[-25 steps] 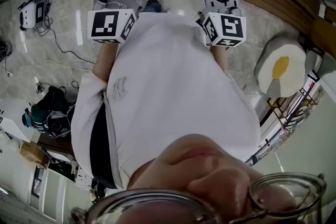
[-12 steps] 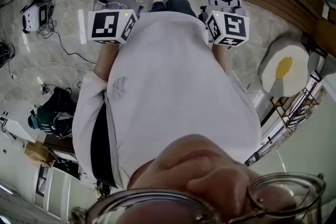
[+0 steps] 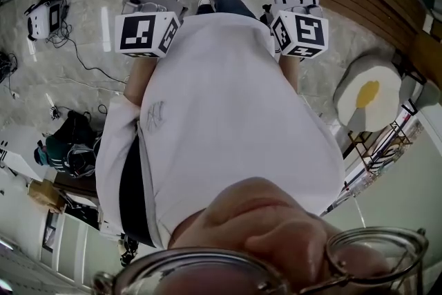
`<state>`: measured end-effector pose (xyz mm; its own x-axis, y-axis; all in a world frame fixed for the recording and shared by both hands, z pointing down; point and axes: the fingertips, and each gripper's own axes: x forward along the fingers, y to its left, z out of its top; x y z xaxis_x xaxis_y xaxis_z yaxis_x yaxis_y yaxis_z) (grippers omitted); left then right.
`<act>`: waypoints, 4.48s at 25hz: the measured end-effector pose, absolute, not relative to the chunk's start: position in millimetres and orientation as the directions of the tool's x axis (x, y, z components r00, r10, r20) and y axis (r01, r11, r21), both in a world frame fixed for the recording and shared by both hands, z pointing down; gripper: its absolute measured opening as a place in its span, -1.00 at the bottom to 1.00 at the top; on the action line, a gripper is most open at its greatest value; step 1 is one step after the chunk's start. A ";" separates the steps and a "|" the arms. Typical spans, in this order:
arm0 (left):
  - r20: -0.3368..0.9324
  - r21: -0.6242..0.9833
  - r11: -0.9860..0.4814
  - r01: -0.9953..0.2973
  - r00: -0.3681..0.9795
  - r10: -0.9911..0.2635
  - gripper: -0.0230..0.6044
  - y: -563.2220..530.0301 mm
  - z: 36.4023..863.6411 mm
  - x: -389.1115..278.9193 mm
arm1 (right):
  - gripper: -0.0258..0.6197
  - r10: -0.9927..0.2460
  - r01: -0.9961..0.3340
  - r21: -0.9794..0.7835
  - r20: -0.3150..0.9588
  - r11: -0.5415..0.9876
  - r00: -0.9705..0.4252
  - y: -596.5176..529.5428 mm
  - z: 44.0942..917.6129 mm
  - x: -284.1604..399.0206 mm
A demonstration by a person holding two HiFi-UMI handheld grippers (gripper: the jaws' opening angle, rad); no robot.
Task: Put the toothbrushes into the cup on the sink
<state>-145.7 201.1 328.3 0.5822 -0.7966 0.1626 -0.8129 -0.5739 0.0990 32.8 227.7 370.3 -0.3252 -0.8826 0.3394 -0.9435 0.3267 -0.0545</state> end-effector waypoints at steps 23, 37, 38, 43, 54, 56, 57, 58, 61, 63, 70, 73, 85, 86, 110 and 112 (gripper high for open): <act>0.134 0.079 -0.538 -0.839 0.543 -0.829 -0.91 113.0 319.5 -57.2 | -0.89 -0.874 -0.930 -0.112 0.319 0.350 -0.367 133.7 372.9 126.9; 0.159 0.100 -0.598 -0.796 0.606 -0.780 -0.91 47.5 325.2 -43.3 | -0.89 -0.882 -0.949 -0.137 0.349 0.285 -0.315 80.6 378.0 137.8; 0.159 0.102 -0.604 -0.790 0.612 -0.774 -0.91 39.2 324.3 -42.8 | -0.89 -0.884 -0.951 -0.137 0.350 0.279 -0.310 73.6 376.6 138.0; 0.160 0.102 -0.627 -0.772 0.635 -0.756 -0.91 -2.8 320.3 -47.5 | -0.89 -0.898 -0.960 -0.143 0.342 0.240 -0.275 36.2 369.3 137.2; 0.155 0.086 -0.692 -0.717 0.696 -0.702 -0.91 -80.8 319.1 -68.7 | -0.89 -0.941 -0.978 -0.206 0.325 0.033 -0.100 -23.1 370.9 171.0; 0.156 0.082 -0.704 -0.705 0.707 -0.690 -0.91 -92.1 320.5 -73.0 | -0.89 -0.942 -0.979 -0.205 0.326 0.009 -0.076 -29.4 372.6 171.5; 0.156 0.085 -0.705 -0.704 0.709 -0.688 -0.91 -97.3 320.3 -74.9 | -0.89 -0.943 -0.978 -0.206 0.326 -0.002 -0.067 -31.9 373.1 172.3; 0.156 0.088 -0.704 -0.705 0.708 -0.689 -0.91 -102.4 320.0 -77.1 | -0.89 -0.944 -0.977 -0.212 0.326 -0.014 -0.057 -34.0 373.7 173.5; 0.158 0.095 -0.704 -0.704 0.708 -0.688 -0.91 -115.3 320.6 -82.2 | -0.88 -0.940 -0.965 -0.256 0.340 -0.059 -0.033 -38.6 380.1 176.6; 0.166 0.102 -0.708 -0.699 0.714 -0.680 -0.91 -119.2 323.5 -82.4 | -0.88 -0.929 -0.947 -0.311 0.367 -0.081 -0.041 -38.4 391.4 175.6; 0.203 0.136 -0.722 -0.678 0.733 -0.650 -0.91 -130.2 337.7 -73.3 | -0.88 -0.821 -0.975 -0.218 0.564 -0.047 -0.087 -30.5 450.8 162.6; 0.220 0.150 -0.722 -0.675 0.735 -0.642 -0.91 -129.8 342.6 -63.8 | -0.86 -0.746 -0.991 -0.061 0.653 0.122 -0.132 -26.1 468.6 150.7; 0.295 0.155 -0.629 -0.762 0.643 -0.707 -0.91 -141.0 356.5 -64.5 | -0.52 -0.208 -0.479 0.117 0.968 0.870 -0.143 -14.5 574.5 115.1; 0.301 0.157 -0.620 -0.769 0.635 -0.711 -0.91 -142.0 358.7 -65.9 | -0.52 -0.190 -0.470 0.102 0.971 0.877 -0.144 -14.8 580.3 115.3; 0.320 0.171 -0.612 -0.772 0.631 -0.706 -0.91 -152.7 368.1 -64.5 | -0.87 -0.218 -0.478 0.054 0.931 0.876 -0.294 -27.4 544.1 106.6; 0.309 0.167 -0.620 -0.767 0.638 -0.706 -0.91 -151.0 363.8 -60.2 | -0.87 -0.320 -0.542 0.091 0.883 0.835 -0.344 -42.8 520.8 107.6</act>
